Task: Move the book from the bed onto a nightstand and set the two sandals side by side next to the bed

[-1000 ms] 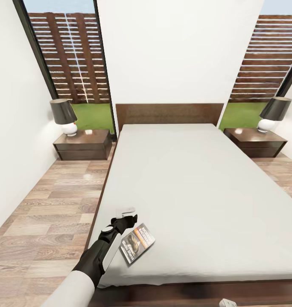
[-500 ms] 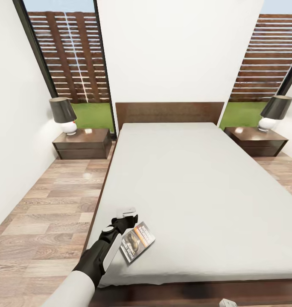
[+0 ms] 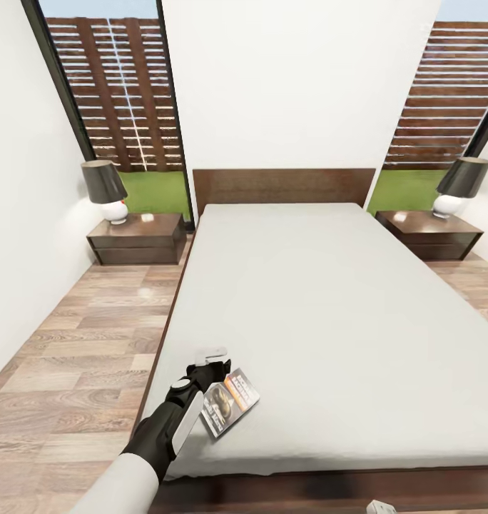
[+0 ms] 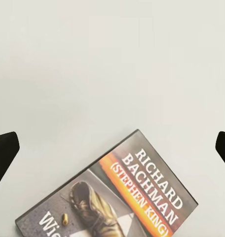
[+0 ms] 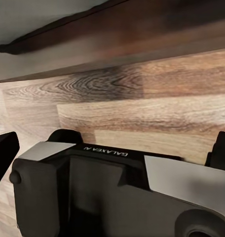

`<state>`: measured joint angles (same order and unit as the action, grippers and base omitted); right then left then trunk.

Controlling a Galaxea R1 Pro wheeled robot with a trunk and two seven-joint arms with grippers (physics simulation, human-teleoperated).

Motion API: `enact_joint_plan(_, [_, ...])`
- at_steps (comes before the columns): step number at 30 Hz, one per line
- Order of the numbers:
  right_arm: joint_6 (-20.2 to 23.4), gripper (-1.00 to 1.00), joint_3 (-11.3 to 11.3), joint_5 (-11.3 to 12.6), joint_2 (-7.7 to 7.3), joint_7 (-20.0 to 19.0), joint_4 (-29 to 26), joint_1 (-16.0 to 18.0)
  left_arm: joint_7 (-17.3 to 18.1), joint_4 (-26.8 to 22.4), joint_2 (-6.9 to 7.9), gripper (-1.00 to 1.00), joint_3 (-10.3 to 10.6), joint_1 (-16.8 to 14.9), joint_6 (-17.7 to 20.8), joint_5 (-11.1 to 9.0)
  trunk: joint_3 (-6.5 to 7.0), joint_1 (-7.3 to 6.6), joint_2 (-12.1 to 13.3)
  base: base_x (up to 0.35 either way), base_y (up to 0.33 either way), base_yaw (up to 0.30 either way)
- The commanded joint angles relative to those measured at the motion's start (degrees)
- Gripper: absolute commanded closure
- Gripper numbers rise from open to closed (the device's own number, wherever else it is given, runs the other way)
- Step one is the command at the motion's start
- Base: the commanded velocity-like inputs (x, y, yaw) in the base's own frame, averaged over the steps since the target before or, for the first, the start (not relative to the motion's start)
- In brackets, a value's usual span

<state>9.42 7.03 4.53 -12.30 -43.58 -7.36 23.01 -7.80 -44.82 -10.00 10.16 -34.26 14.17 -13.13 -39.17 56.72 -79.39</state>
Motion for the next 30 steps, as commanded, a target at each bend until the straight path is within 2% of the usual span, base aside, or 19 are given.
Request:
enact_joint_plan(1, [0.6, -1.0, 0.18, 0.48, -0.01, -0.19, -0.02, 0.02, -0.43, -0.09, 0.0, -1.0, 0.12, -0.02, 0.26, -0.58, -0.23, 0.22, -0.44, 0.0, 0.0, 0.0])
enact_joint_plan(8, [0.6, -1.0, 0.18, 0.48, -0.01, -0.15, -0.02, 0.02, -0.06, -0.09, 0.0, -1.0, 0.12, -0.02, 0.24, -0.58, -1.49, 1.76, -3.25, 0.0, 0.0, 0.0])
enact_joint_plan(15, [0.6, -1.0, 0.18, 0.48, -0.01, -0.19, -0.02, 0.02, 2.57, -0.09, 0.0, -1.0, 0.12, -0.02, 0.28, -0.58, -2.75, 3.3, -6.06, 0.0, 0.0, 0.0])
enact_joint_plan(30, [0.6, -1.0, 0.18, 0.48, -0.01, -0.19, -0.02, 0.02, 2.78, -0.09, 0.0, -1.0, 0.12, -0.02, 0.24, -0.58, -5.44, 6.59, -12.07, 0.0, 0.0, 0.0])
